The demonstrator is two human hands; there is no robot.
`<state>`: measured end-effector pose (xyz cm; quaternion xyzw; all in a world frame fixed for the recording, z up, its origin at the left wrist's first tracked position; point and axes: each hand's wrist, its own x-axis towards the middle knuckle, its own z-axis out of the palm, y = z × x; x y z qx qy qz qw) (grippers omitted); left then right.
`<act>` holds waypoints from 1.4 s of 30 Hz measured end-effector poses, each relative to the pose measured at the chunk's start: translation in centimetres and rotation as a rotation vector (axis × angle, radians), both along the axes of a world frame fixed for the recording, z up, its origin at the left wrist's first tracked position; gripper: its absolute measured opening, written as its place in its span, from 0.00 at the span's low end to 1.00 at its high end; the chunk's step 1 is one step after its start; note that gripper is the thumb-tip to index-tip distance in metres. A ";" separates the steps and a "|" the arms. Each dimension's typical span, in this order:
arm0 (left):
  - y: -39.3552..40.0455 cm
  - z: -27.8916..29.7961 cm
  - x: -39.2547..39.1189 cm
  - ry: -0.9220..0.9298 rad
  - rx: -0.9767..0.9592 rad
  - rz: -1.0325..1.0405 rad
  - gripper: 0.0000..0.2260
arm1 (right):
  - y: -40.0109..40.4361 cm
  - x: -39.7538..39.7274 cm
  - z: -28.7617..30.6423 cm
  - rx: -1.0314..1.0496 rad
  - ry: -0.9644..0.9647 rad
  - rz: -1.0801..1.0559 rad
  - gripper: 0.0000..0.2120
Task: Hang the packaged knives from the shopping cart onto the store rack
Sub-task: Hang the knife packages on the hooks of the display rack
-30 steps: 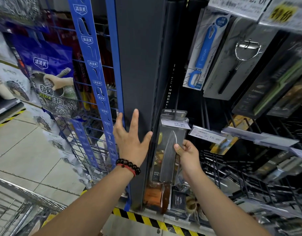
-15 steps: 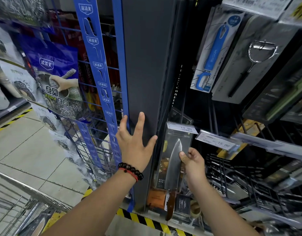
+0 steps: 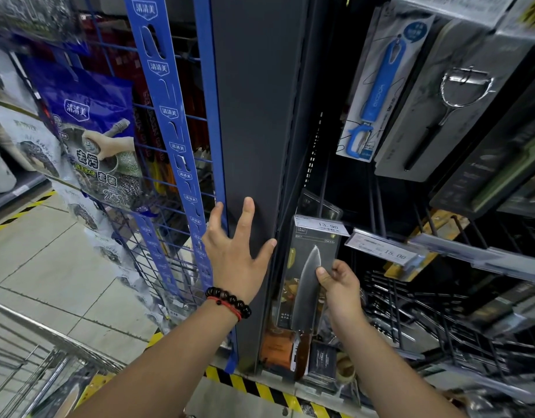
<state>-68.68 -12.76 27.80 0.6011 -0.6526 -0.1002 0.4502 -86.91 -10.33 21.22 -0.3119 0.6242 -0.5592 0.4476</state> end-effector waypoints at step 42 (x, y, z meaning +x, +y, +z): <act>2.1 -1.8 1.0 0.206 0.111 -0.089 0.20 | -0.5 -2.4 -1.3 0.222 0.575 0.087 0.05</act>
